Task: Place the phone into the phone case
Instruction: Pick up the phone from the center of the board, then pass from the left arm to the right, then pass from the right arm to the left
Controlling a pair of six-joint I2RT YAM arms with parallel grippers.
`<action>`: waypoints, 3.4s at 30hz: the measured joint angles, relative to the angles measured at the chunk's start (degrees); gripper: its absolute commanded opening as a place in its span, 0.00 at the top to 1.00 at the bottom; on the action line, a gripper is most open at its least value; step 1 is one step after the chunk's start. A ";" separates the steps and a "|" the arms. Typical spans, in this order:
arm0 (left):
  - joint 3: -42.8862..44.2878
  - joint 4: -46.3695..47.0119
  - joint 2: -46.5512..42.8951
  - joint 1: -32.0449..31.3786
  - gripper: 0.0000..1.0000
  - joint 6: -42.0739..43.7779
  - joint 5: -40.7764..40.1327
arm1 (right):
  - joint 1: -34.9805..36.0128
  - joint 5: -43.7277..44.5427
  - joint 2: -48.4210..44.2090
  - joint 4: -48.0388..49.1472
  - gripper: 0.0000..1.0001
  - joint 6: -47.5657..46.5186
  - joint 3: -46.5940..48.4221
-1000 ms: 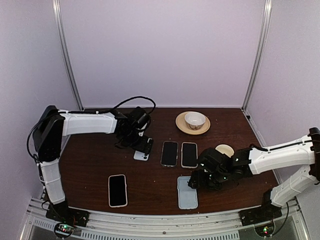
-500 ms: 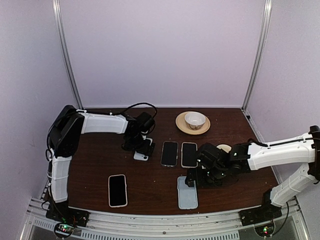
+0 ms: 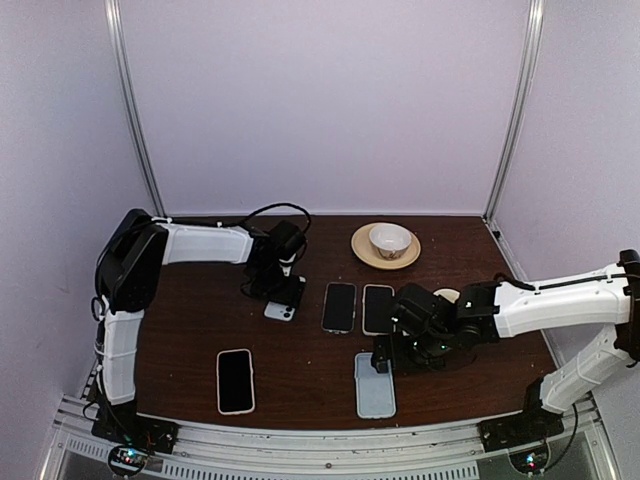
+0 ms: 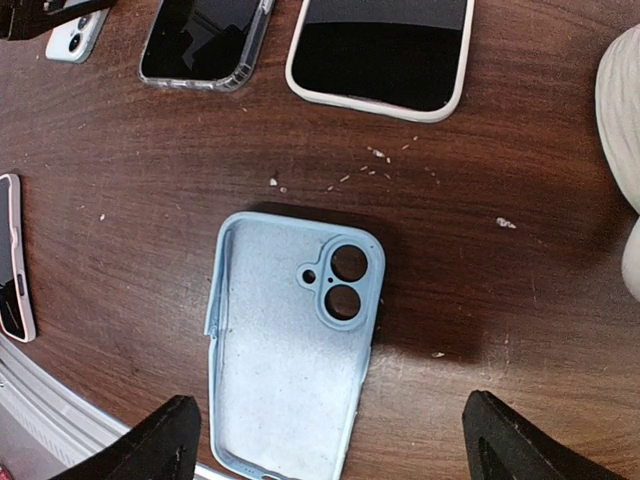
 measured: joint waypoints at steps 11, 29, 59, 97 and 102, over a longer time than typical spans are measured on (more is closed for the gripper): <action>0.07 0.07 -0.17 0.44 0.48 0.94 0.98 | 0.07 1.62 -1.84 -2.49 0.04 -0.33 0.04; -21.77 7.91 -16.00 0.59 0.55 -0.09 9.86 | -4.07 -2.10 -0.15 0.42 0.05 -8.48 11.21; -32.94 17.84 -22.84 0.66 0.55 -4.50 14.67 | -12.52 -29.92 49.37 22.34 0.25 0.46 45.46; -29.55 8.70 -29.42 0.96 0.08 3.28 18.34 | -13.51 -39.36 49.35 27.45 1.00 -4.02 45.29; -24.63 3.74 -40.39 0.87 0.15 6.08 18.40 | -13.60 -33.64 43.50 17.51 1.00 -12.98 45.55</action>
